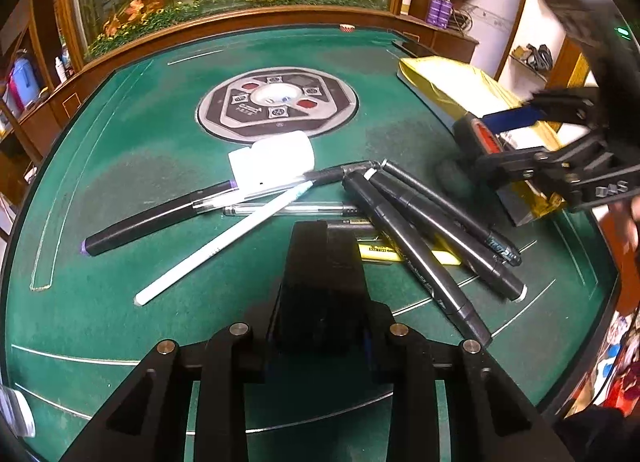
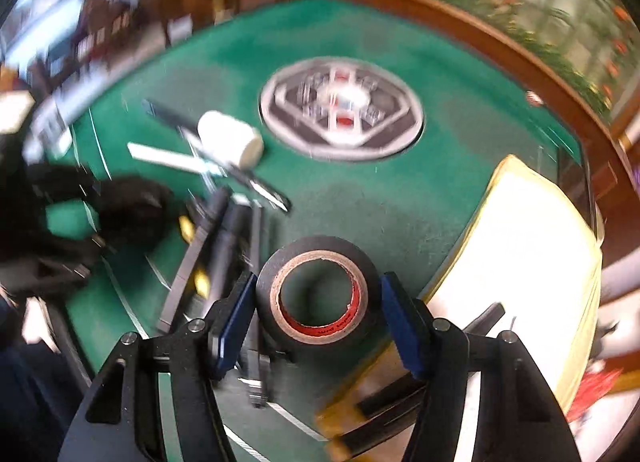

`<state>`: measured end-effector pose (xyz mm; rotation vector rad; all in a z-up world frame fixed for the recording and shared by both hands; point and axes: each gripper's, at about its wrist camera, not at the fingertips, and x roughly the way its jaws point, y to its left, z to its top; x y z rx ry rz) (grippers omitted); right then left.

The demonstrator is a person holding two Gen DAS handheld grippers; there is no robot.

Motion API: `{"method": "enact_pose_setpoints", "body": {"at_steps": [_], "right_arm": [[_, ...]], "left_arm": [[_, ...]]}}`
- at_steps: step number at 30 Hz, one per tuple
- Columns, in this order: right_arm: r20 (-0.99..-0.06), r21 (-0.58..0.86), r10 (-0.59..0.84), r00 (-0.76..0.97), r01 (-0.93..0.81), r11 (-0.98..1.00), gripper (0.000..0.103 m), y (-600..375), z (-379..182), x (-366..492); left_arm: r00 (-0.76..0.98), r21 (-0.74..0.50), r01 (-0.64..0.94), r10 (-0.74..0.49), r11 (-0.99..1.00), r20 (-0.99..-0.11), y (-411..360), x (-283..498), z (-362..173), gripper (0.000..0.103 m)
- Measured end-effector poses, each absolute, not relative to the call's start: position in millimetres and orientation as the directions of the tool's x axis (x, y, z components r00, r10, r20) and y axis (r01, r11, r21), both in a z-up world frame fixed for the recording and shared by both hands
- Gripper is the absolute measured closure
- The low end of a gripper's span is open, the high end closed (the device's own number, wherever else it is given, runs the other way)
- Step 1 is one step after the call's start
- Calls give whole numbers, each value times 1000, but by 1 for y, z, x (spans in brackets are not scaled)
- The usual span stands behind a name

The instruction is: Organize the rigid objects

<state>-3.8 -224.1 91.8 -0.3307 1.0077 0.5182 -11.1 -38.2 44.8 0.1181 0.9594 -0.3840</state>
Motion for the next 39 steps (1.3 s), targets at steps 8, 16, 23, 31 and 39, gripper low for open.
{"method": "enact_pose_setpoints", "body": {"at_steps": [8,16,23,31,39], "right_arm": [[-727,240,460,511,-438,866,41,-252,107,-41],[-658,349,503,561,-365,863,41,-283,99,-63],[-622,371,461,632,-280,885,41,-332,107,-77],[-604,382,389,696,-175,907,41,-380,118,-78],[-642,330,269,718,-58,942,41,-413,132,-33]], "left_arm": [[544,-81,374,-289,924,-788,-47,-22,64,71],[537,-81,427,-325,900,-778,-79,-30,76,71],[527,-68,495,-361,866,-769,-121,-35,92,71],[511,-52,572,-405,818,-758,-177,-29,112,71],[430,-138,601,-465,787,-774,-233,23,122,71]]}}
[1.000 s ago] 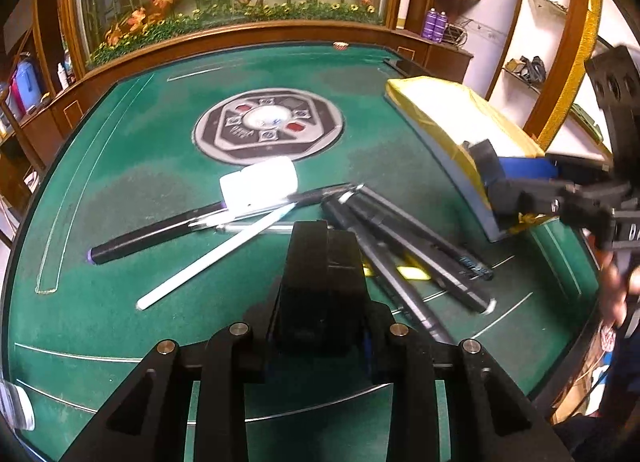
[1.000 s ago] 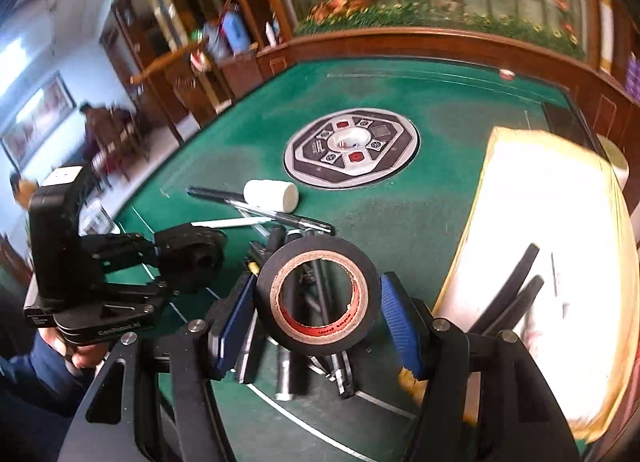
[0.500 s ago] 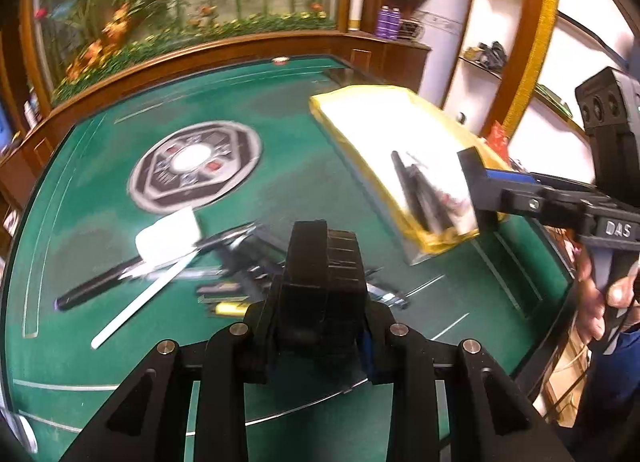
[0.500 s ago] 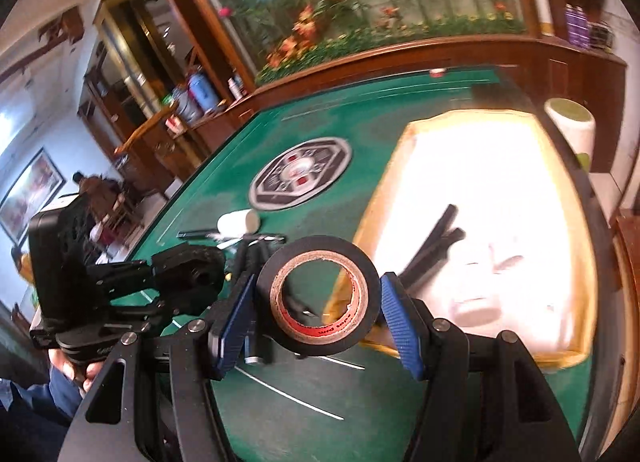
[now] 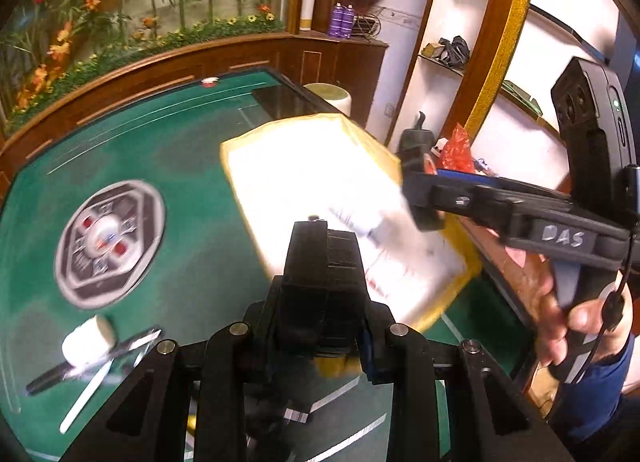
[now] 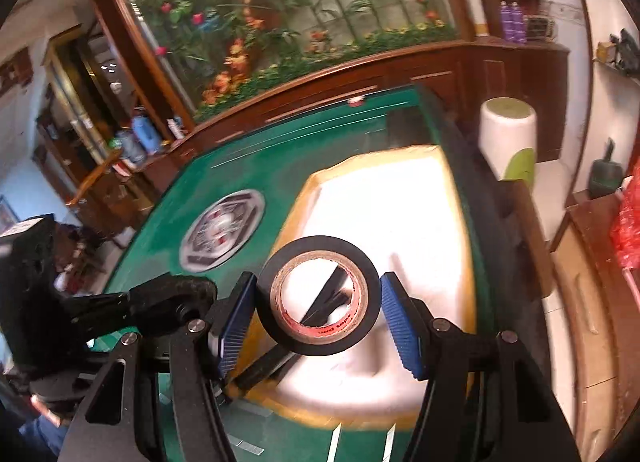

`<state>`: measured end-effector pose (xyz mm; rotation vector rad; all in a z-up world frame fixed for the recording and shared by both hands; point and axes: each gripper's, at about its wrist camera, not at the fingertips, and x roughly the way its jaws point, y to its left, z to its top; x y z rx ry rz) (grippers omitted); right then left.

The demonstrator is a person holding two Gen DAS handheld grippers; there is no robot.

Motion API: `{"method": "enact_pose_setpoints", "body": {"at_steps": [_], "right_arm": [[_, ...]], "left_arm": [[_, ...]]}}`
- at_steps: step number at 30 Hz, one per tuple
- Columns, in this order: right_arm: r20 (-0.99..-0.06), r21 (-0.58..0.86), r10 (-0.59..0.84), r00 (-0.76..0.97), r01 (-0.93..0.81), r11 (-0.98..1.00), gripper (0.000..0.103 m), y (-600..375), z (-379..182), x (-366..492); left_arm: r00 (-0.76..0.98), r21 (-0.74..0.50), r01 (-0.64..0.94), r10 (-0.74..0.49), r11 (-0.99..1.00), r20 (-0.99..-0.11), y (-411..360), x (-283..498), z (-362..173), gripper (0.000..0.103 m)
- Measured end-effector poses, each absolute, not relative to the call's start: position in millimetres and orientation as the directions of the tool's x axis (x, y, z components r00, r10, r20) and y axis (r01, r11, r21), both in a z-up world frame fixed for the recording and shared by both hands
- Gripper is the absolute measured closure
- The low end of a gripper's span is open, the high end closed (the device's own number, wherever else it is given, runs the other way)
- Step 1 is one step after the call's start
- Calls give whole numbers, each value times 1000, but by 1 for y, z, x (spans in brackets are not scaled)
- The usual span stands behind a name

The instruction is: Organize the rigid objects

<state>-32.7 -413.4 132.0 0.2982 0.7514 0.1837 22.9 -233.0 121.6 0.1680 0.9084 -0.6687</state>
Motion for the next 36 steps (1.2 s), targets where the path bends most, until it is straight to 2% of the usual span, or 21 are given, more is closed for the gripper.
{"method": "enact_pose_setpoints", "body": {"at_steps": [8,15,27,30,36], "right_arm": [[-755,277,183,629,53,959,41,-433,111,55],[-823,232,132,553,115,966,41,-444,81,87],[-843,202,117,525,106,974,41,-440,71,96],[-835,211,126,535,102,972,41,-440,72,93],[-787,257,147,599,101,961,41,-440,91,70]], "left_arm": [[361,-154,546,-397,824,-844,-281,94,89,71],[322,-188,506,-386,842,-864,-288,116,67,71],[321,-186,496,-378,848,-869,-293,124,60,70],[324,-195,492,-387,848,-863,-290,124,65,62],[388,-166,500,-392,850,-834,-282,108,86,54]]}}
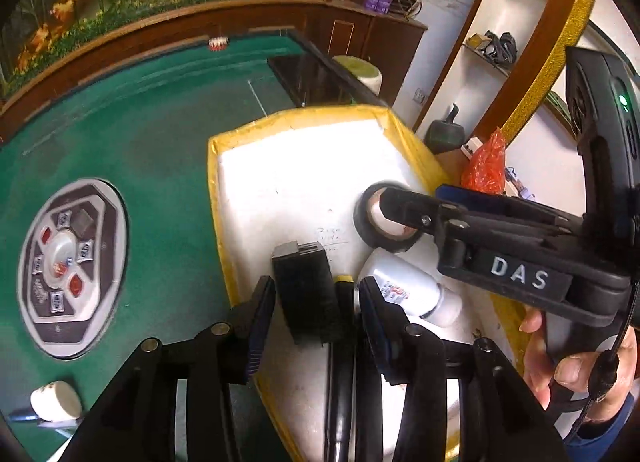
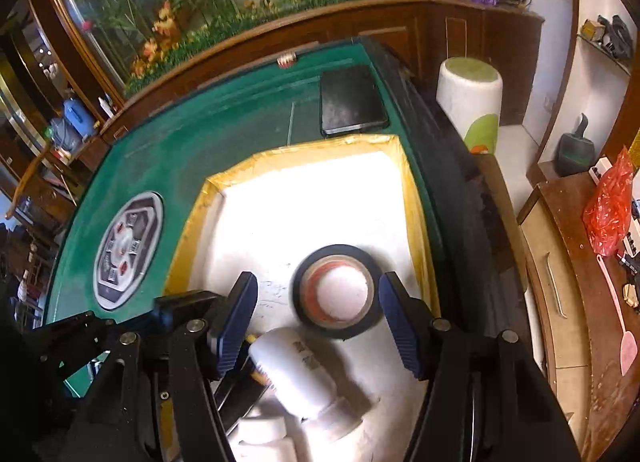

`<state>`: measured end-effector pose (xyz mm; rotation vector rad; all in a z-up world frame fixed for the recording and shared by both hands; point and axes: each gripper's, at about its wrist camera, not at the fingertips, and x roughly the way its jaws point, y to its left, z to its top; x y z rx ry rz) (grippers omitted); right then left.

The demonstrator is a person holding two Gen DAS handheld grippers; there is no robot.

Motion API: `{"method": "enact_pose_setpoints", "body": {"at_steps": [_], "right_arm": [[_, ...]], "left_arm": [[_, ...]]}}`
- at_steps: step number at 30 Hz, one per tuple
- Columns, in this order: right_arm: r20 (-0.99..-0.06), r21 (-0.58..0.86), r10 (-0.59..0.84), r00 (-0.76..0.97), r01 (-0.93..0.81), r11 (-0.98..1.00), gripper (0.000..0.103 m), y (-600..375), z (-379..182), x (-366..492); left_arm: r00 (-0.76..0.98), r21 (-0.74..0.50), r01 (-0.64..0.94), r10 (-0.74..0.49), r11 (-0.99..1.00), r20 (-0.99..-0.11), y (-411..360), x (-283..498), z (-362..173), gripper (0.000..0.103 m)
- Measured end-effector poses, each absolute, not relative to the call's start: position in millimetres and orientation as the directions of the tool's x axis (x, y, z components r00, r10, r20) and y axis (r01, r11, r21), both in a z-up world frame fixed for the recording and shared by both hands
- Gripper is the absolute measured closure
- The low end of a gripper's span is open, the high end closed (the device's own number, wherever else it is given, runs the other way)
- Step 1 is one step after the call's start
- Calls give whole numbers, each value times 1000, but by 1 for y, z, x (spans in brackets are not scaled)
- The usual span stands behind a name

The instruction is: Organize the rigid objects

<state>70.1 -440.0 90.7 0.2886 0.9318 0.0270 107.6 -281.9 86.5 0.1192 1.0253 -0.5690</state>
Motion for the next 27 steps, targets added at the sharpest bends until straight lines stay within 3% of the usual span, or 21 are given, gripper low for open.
{"method": "enact_pose_setpoints", "body": {"at_steps": [3,15,21,27], "right_arm": [[-752,286,177,635,72,956,41,-433,103,51],[-656,337,329,679,-126,933,36,-359,131,-14],[-658,340,392,642,-211,916,35,-314,125,-29],[-676,334,420,606,-257,907,35,-280,117,-35]], "left_arm": [[418,-169,500,-408,849,-811,-269,95,98,46],[519,-154,451,-399,879,-756,-163,37,118,42],[586,-83,365,-298,927,-753,-80,25,111,38],[568,-69,135,-134,988,-812,17,67,81,38]]}}
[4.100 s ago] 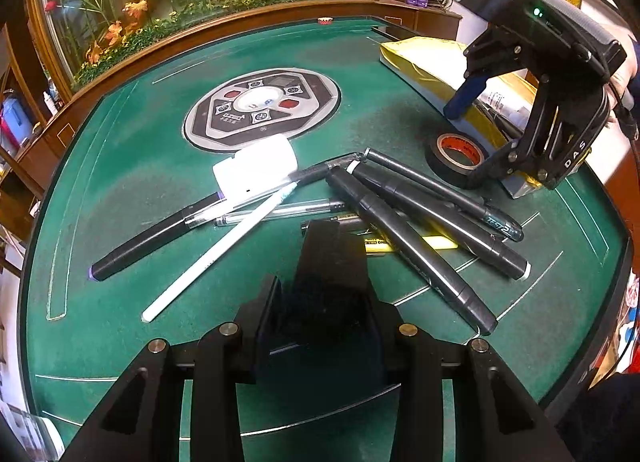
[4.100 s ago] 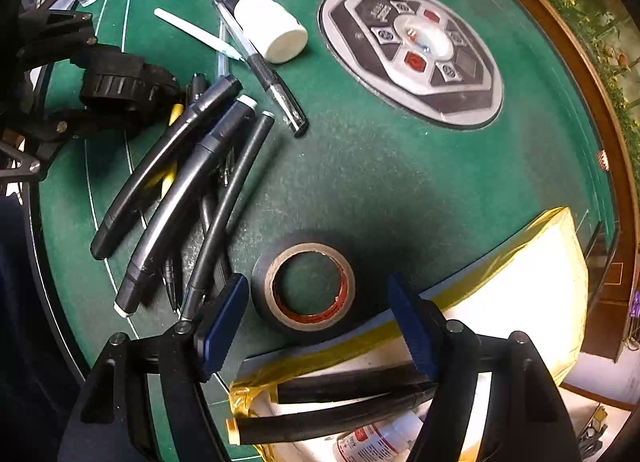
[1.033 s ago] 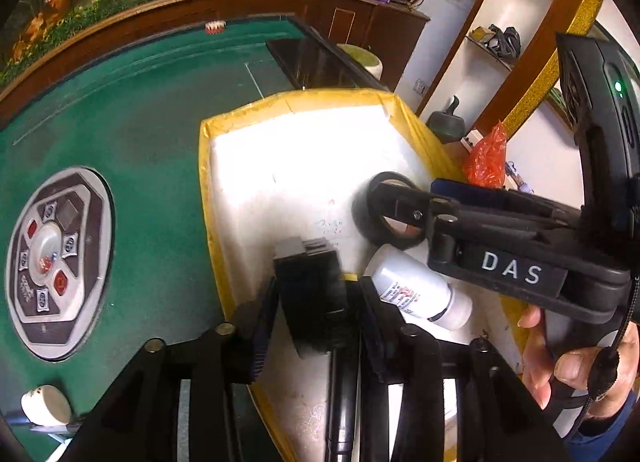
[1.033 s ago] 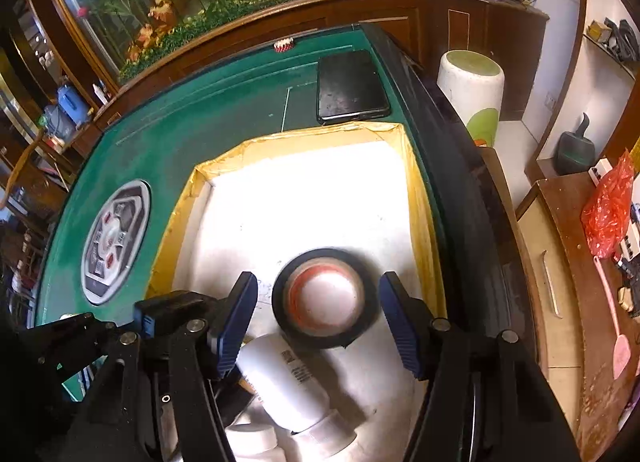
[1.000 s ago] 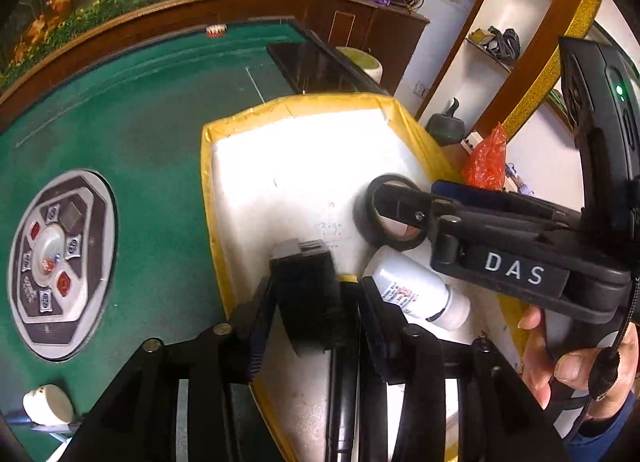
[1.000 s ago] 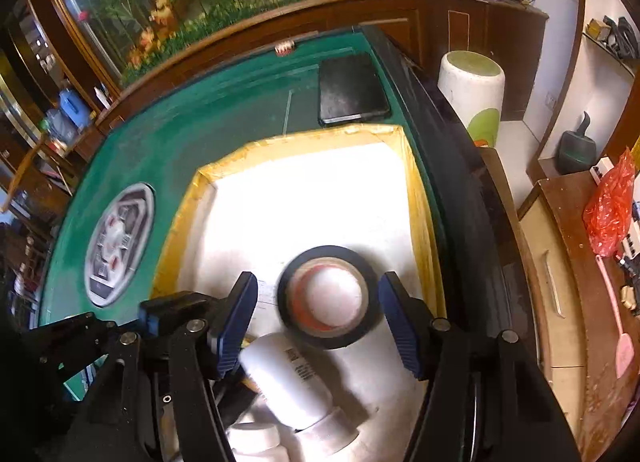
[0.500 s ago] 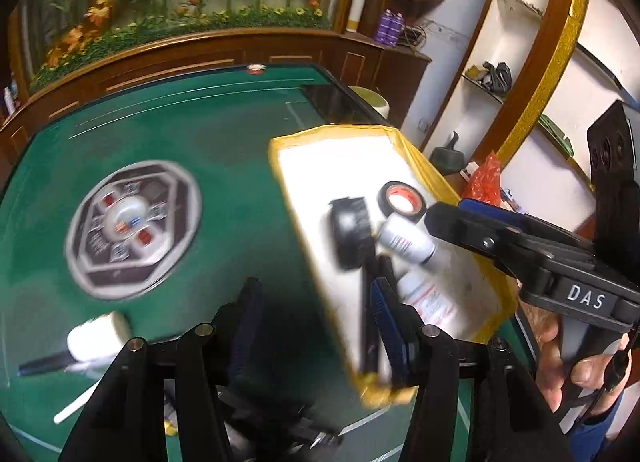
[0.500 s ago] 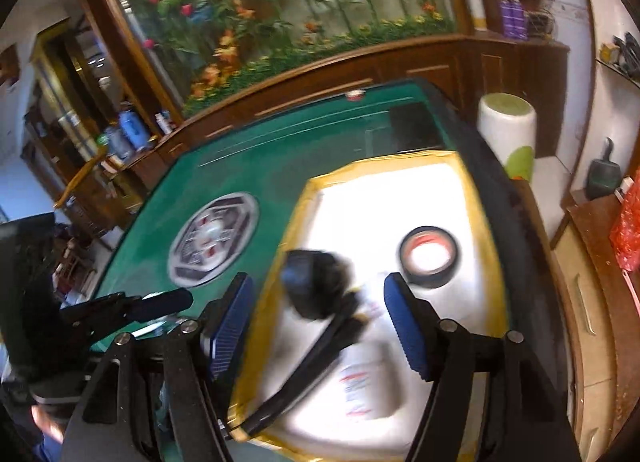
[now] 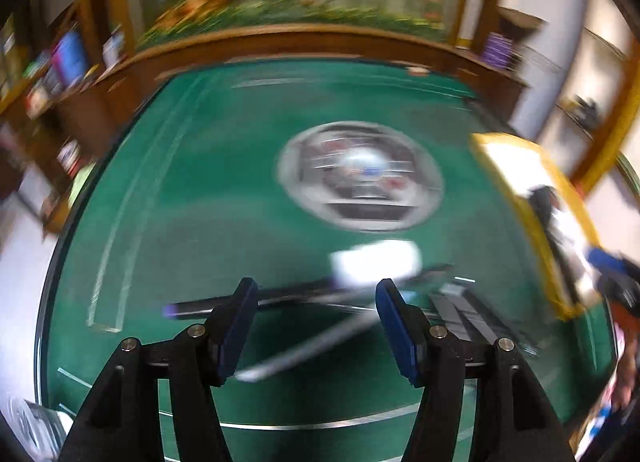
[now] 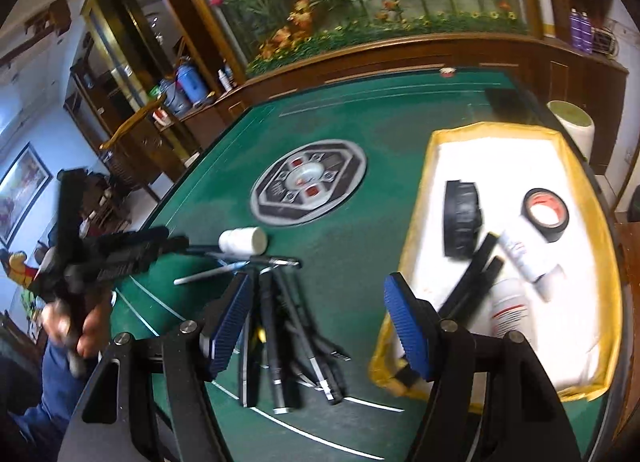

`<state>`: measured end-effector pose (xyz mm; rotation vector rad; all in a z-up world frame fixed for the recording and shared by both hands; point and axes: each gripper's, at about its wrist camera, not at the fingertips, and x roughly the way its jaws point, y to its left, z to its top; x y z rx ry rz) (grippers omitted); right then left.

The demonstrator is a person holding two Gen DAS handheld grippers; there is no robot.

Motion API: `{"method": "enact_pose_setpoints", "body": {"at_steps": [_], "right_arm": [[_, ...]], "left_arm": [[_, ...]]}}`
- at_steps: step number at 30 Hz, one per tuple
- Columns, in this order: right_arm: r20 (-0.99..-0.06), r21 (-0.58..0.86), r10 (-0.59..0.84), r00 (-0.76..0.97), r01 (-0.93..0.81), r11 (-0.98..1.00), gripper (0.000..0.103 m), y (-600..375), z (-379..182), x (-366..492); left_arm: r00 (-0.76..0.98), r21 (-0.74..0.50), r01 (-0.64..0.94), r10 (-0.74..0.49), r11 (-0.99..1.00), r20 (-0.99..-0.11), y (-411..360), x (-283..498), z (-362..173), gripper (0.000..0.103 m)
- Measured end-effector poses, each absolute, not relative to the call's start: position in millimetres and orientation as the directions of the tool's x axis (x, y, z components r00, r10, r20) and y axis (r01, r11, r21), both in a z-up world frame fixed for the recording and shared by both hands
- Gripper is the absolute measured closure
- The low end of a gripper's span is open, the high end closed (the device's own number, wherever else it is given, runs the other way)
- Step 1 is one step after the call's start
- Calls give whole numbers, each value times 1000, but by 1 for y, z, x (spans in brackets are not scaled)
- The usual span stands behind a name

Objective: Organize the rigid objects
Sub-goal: 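Grasp a black marker with right tool while left tool grasps a white pen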

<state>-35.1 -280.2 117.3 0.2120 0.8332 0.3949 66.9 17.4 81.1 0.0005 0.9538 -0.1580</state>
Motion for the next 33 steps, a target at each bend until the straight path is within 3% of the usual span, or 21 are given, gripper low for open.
{"method": "enact_pose_setpoints", "body": {"at_steps": [5,10,21,26,33], "right_arm": [[-688,331,425,588,-267,905,35,-266,113,-40],[-700,317,418,580,-272,909,35,-262,111,-44],[-709,340,433,556,-268,901,35,-265,101,-41],[-713,345,440,546,-273,898,35,-262,95,-42],[-714,347,440,545,-270,898,35,-263,90,-42]], "left_arm": [[517,-79,36,-86,996,-851,62,109,48,38],[436,-151,9,-140,988,-889,77,129,21,39],[396,-170,95,-194,981,-897,66,68,24,39],[372,-215,189,-273,958,-887,43,25,30,39],[397,-265,182,-317,947,-861,25,18,43,39]]}}
